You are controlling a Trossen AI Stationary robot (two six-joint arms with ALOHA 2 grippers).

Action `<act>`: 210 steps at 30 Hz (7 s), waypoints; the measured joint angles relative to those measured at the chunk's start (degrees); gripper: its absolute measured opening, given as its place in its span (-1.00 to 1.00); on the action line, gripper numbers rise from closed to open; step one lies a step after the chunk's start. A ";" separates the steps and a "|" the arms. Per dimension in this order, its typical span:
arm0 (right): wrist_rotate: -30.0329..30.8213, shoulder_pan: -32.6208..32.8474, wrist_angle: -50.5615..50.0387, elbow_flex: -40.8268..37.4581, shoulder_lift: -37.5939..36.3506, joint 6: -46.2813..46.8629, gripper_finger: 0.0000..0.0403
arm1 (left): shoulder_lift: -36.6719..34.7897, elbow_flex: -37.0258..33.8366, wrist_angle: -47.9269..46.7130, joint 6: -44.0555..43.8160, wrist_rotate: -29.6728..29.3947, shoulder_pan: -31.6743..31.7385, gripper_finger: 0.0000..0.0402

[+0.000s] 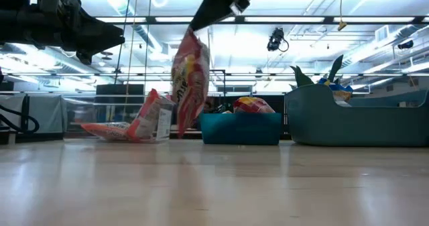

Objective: Sort Maruchan noodles
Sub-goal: Put the red noodle pack into the blue bin, then return to Home Position

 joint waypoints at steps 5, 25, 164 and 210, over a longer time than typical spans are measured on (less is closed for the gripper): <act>1.98 -5.91 -0.18 0.02 -4.71 -4.42 -0.99 | 0.00 0.00 0.00 0.02 -0.02 0.00 -0.29; -3.63 -27.62 -9.20 -13.81 -11.47 3.43 -0.99 | 0.00 0.00 -1.28 -0.81 0.00 0.00 -0.29; -25.70 -11.39 29.60 -81.48 -101.60 -1.77 -0.73 | -0.04 0.00 -0.63 -4.83 -4.00 -4.76 -0.29; -25.74 -11.39 29.64 -81.48 -101.54 -0.87 -0.73 | -0.06 0.00 -0.66 -4.85 -4.00 -4.76 -0.29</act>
